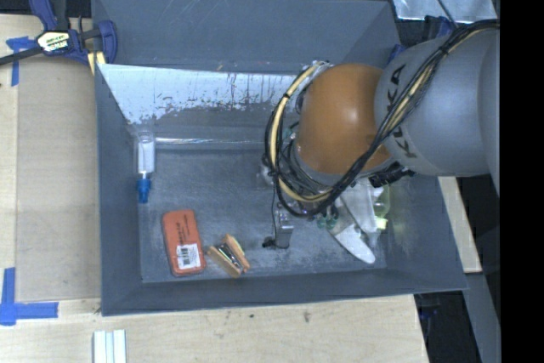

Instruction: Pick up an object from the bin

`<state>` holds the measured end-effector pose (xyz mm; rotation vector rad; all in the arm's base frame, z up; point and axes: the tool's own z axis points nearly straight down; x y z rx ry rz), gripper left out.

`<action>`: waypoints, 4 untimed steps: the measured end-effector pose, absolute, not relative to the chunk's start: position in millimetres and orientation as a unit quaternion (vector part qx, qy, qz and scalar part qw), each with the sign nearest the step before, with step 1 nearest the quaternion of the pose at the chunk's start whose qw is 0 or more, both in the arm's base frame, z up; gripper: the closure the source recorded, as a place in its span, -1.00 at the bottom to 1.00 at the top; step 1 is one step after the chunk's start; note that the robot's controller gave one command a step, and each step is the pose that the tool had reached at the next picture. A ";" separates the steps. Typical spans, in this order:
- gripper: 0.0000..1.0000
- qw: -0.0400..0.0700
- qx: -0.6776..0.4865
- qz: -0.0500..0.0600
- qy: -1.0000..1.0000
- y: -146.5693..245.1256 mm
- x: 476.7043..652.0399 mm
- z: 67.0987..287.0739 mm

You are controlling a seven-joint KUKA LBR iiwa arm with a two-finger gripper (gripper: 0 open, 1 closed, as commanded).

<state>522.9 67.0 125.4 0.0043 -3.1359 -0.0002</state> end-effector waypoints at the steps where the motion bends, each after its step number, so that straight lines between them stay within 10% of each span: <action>1: -1.00 -0.001 0.000 0.000 -1.000 66.8 524.7 130.1; 2: -1.00 0.000 -0.011 0.000 -1.000 68.6 559.2 165.6; 4: -1.00 -0.002 -0.064 0.000 -0.998 35.0 566.7 200.3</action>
Offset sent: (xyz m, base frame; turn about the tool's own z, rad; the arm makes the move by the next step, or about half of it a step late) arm 0.0534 0.0025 0.0581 0.0396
